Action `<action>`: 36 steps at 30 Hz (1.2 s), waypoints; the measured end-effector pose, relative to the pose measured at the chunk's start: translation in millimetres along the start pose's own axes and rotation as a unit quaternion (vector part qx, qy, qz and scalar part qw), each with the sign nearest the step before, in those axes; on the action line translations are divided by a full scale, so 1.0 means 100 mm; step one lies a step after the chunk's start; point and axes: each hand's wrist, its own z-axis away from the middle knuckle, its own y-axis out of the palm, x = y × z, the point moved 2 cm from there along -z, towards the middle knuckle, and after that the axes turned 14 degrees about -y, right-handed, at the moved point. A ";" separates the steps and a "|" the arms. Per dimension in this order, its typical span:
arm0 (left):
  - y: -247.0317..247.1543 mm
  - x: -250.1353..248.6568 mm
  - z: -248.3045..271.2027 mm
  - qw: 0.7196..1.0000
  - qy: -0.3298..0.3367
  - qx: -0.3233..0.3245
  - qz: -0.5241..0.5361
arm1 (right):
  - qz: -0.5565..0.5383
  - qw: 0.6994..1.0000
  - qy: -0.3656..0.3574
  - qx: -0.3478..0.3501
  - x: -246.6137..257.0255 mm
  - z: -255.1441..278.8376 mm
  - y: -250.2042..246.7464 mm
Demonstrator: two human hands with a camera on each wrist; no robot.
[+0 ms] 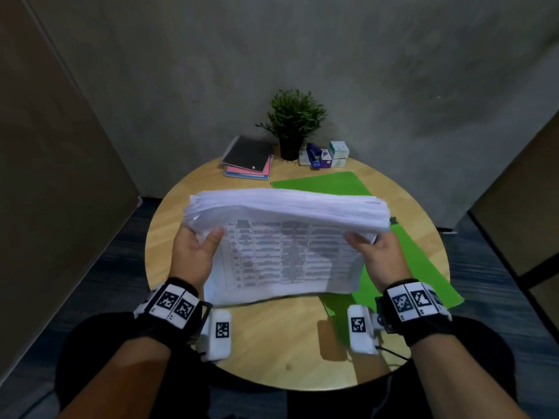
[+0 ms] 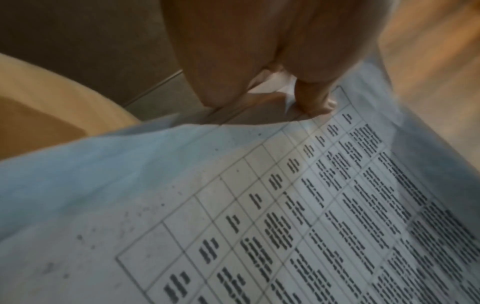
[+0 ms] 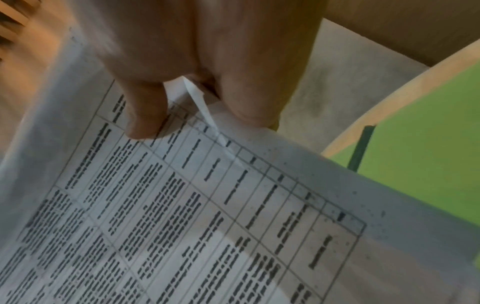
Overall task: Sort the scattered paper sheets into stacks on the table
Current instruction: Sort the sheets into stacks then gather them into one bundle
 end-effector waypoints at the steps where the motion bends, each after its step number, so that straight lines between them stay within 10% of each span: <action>1: -0.01 -0.04 -0.02 1.000 0.014 0.010 -0.004 | 0.000 1.000 -0.012 0.008 0.04 -0.02 -0.02; 12: 0.03 0.02 0.05 1.000 -0.013 0.000 -0.022 | 0.030 0.997 0.038 0.052 -0.07 0.12 -0.10; 18: 0.28 -0.58 0.03 0.992 0.109 0.036 -0.058 | 0.127 0.991 0.027 0.032 0.27 0.05 -0.37; 24: 0.78 -1.41 0.20 0.921 0.249 0.126 -0.271 | 0.304 0.940 -0.079 0.134 0.94 0.07 -0.01; 30: 1.11 -1.59 0.35 0.867 0.284 0.168 -0.373 | 0.121 0.986 -0.078 0.081 0.90 0.00 0.23; 34: 0.85 -1.49 0.37 0.831 0.405 -0.045 -0.379 | 0.067 0.994 -0.054 0.060 0.84 0.04 0.17; 36: 0.54 -1.29 0.38 0.865 0.388 -0.148 -0.281 | 0.025 0.998 -0.039 0.033 0.84 0.04 0.09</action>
